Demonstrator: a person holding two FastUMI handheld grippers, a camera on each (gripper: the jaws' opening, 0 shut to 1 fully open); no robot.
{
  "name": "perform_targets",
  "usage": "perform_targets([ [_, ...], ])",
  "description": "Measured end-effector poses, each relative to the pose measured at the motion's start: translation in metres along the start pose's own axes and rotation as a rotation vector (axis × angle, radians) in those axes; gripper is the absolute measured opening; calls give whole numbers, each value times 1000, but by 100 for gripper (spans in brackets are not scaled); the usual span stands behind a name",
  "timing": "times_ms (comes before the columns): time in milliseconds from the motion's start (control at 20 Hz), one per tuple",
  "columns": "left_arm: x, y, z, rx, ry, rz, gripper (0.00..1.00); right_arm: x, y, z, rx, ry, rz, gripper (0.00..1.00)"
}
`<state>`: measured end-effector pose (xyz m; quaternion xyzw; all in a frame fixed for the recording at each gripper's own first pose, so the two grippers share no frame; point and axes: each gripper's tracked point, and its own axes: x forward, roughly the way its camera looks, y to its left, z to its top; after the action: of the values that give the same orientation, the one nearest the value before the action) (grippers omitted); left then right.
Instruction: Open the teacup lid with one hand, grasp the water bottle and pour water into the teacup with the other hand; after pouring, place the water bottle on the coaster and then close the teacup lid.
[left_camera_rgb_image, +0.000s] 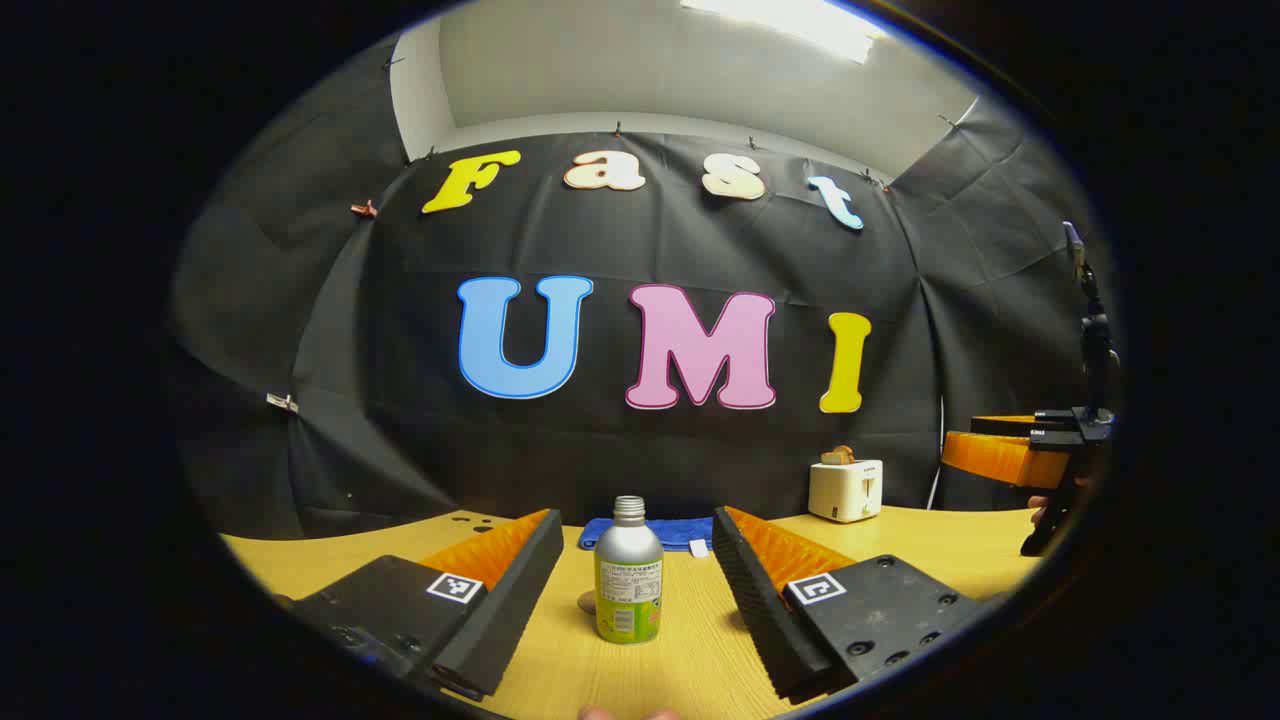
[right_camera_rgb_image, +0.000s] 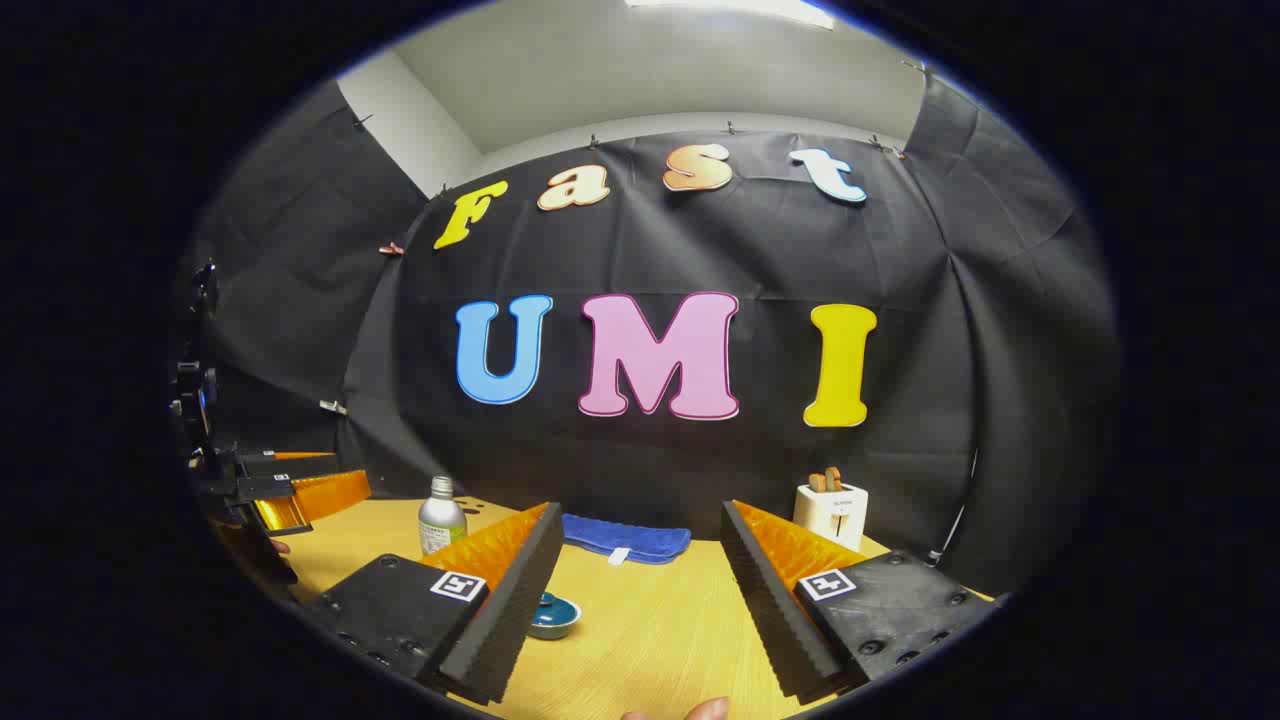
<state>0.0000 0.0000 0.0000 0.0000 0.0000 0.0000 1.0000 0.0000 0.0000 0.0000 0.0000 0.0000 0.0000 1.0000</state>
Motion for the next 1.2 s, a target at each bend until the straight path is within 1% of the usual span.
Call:
perform_targets([
  [150, 1, 3, -3, -2, 13, 7, 95, 3, 7, -5, 7, 28, 18, 97],
  [400, 1, 2, -4, -1, 13, 1, 95, 3, 7, -9, 16, 41, 43, 97],
  [650, 1, 1, -4, 6, 12, 0, 95, 1, 4, -6, 18, 30, 25, 98],
  [800, 0, 2, -1, 6, 6, 1, 95, 2, 6, -10, 37, 49, 46, 97],
  [900, 0, 0, -1, 13, 4, -1, 95, 2, 6, -11, 46, 52, 43, 97],
  [1200, 1, 0, -3, 13, 14, -2, 95, 3, 8, -10, 19, 41, 68, 97],
])
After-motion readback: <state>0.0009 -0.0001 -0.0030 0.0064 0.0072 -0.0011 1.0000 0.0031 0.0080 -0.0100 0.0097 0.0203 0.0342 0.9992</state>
